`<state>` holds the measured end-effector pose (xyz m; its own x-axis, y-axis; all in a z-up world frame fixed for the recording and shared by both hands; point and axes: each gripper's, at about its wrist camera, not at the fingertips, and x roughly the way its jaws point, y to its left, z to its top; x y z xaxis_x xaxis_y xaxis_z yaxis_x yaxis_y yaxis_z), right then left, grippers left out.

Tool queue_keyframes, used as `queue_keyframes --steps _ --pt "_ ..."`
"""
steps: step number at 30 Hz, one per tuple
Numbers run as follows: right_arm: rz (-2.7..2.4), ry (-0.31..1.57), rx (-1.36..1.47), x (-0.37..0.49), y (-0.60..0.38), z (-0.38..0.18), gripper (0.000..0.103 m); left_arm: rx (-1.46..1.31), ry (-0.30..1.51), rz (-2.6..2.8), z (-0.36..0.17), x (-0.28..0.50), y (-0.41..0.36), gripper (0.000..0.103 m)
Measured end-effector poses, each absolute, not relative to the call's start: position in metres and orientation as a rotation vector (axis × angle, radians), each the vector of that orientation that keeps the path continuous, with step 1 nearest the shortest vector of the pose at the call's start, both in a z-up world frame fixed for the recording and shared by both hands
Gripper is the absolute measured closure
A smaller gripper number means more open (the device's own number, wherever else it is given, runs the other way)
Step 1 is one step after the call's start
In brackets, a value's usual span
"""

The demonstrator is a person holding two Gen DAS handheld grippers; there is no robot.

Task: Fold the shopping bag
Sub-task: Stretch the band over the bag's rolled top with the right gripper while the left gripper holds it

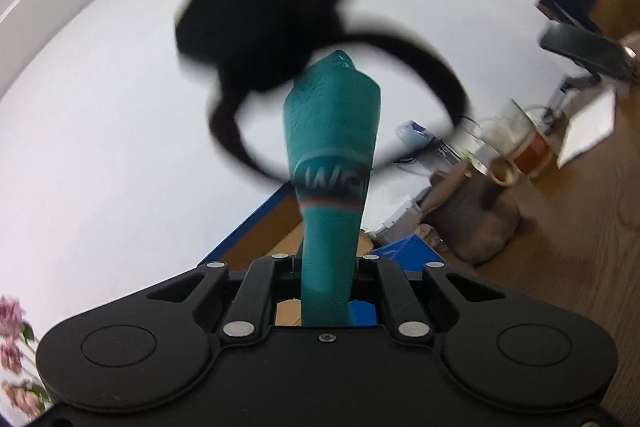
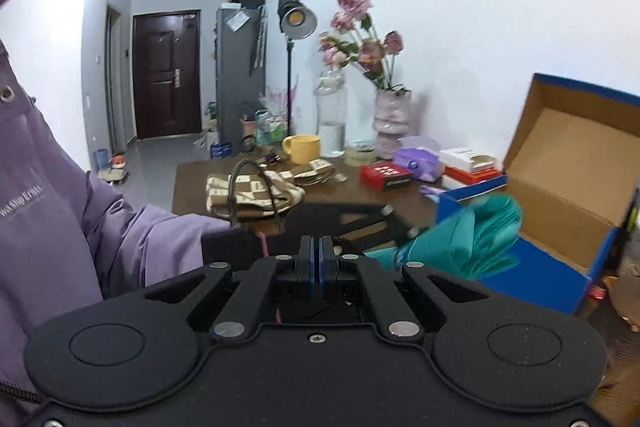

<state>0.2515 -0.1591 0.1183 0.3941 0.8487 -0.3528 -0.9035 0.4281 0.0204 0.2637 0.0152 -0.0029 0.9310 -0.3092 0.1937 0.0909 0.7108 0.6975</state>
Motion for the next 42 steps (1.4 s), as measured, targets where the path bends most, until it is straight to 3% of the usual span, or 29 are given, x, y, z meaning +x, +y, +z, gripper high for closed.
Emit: queue_keyframes --steps 10,12,14,19,21,24,31,34,42 --pt "1.175 0.426 -0.193 0.267 -0.130 0.109 0.099 0.539 -0.237 -0.280 0.019 0.260 0.027 0.091" --pt "1.180 0.425 -0.206 0.266 -0.131 0.113 0.093 0.515 -0.235 -0.276 0.021 0.261 0.030 0.091" --pt "1.189 0.419 -0.212 0.263 -0.133 0.117 0.080 0.493 -0.233 -0.270 0.023 0.262 0.033 0.091" --pt "1.135 0.388 -0.205 0.259 -0.140 0.124 0.082 0.425 -0.222 -0.254 0.029 0.265 0.043 0.091" --pt "1.109 0.415 -0.204 0.263 -0.140 0.122 0.091 0.410 -0.225 -0.252 0.033 0.266 0.046 0.091" --pt "1.076 0.448 -0.299 0.265 -0.130 0.124 0.097 0.513 -0.281 -0.198 0.029 0.263 0.040 0.091" --pt "1.049 0.581 -0.575 0.263 -0.097 0.135 0.098 0.729 -0.411 -0.069 0.019 0.257 0.029 0.091" --pt "1.024 0.604 -0.552 0.266 -0.097 0.138 0.085 0.727 -0.425 -0.038 0.021 0.257 0.031 0.091" --pt "1.021 0.627 -0.394 0.276 -0.112 0.128 0.079 0.801 -0.460 -0.004 0.020 0.259 0.031 0.091"
